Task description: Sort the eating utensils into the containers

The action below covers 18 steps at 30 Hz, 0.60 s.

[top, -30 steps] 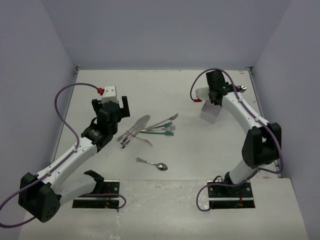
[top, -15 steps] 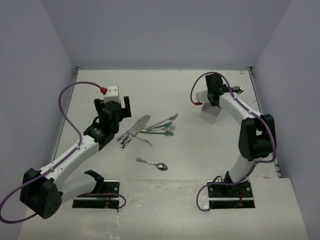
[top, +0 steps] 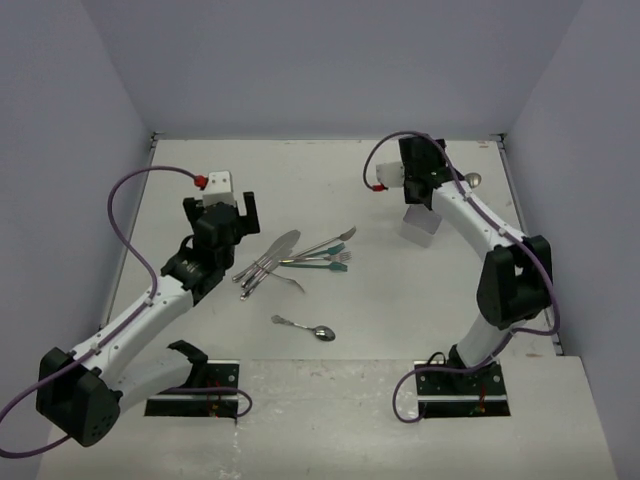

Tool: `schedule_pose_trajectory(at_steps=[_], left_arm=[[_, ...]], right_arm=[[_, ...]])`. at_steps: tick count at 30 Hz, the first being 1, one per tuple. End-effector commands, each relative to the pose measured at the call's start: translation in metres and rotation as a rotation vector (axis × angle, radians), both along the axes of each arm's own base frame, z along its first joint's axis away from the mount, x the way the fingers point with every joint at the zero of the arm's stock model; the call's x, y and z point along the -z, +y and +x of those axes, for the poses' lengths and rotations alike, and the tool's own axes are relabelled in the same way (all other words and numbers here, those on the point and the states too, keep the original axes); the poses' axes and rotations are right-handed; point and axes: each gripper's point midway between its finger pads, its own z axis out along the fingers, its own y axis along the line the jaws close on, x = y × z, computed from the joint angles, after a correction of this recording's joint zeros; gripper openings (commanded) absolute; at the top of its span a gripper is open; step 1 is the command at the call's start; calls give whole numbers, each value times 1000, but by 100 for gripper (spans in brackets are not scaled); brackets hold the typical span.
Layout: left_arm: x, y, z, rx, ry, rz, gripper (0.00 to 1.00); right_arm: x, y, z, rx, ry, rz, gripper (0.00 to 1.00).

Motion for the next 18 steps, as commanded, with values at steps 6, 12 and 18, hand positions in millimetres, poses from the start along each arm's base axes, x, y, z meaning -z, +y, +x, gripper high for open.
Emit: schedule_pose_trajectory(at_steps=[6,12,18], left_arm=[[-39,8,-11,-23,-127,-115,100],[-55,22,-21,-82,-173,-150,100],[-53,31,-31,-128,-157,-176,100]], right_arm=[[-219,72,-28,143,-722,1025,99],[-220,169,-91,-125,-380,1701,99],[-148,210,-151,-15,-69,1818,99]])
